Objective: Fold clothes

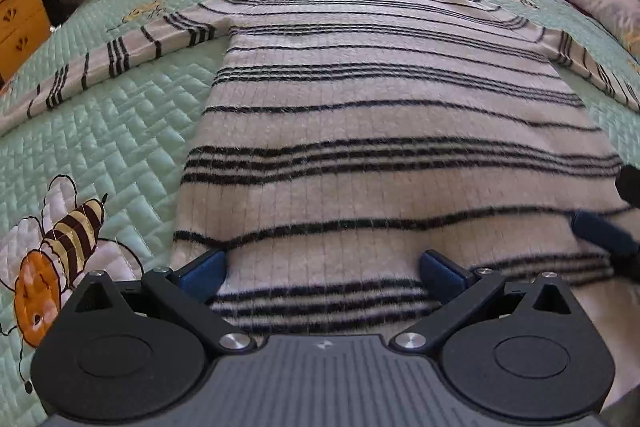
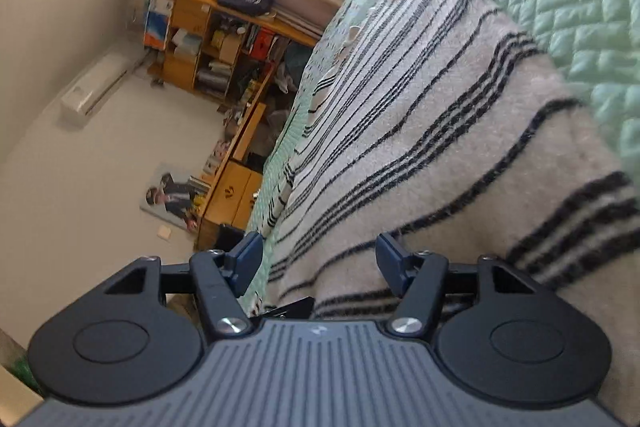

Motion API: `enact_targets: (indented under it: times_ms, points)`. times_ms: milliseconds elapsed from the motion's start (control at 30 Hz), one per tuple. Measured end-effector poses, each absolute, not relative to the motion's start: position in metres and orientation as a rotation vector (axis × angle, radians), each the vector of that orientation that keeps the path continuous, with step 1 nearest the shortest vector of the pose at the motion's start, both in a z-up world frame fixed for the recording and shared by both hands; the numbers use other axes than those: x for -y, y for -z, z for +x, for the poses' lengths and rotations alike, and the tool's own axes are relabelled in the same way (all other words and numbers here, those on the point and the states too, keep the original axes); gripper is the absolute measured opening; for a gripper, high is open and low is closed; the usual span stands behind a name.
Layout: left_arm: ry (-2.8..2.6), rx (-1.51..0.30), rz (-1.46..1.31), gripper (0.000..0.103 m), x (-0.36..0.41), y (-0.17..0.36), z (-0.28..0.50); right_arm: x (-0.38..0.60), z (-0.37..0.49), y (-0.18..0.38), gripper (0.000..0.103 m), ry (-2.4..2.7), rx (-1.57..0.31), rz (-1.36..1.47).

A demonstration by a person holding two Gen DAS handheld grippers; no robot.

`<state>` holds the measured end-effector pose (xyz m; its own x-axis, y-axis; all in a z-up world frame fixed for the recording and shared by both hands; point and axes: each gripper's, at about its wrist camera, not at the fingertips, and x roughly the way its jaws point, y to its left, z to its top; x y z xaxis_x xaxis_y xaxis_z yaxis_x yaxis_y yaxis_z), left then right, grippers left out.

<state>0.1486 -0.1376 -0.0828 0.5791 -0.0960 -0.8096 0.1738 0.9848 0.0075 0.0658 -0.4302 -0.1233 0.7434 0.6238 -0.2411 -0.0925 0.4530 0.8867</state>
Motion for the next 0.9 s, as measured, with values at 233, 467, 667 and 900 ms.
enact_targets:
  times_ms: [233, 467, 667, 900]
  points:
    - [0.182, -0.992, 0.08, 0.102, 0.131, 0.08, 0.152, 0.422, 0.067, 0.115, 0.064, -0.518, -0.687, 0.869]
    - [0.146, -1.002, 0.057, 0.102, 0.131, 0.078, 0.138, 0.416, 0.058, 0.101, 0.065, -0.467, -0.738, 0.806]
    - [0.152, -1.016, 0.11, 0.102, 0.134, 0.071, 0.104, 0.413, 0.025, 0.075, 0.072, -0.469, -0.686, 0.826]
    - [0.203, -1.056, 0.075, 0.102, 0.121, 0.078, 0.086, 0.415, 0.026, 0.093, 0.072, -0.365, -0.813, 0.846]
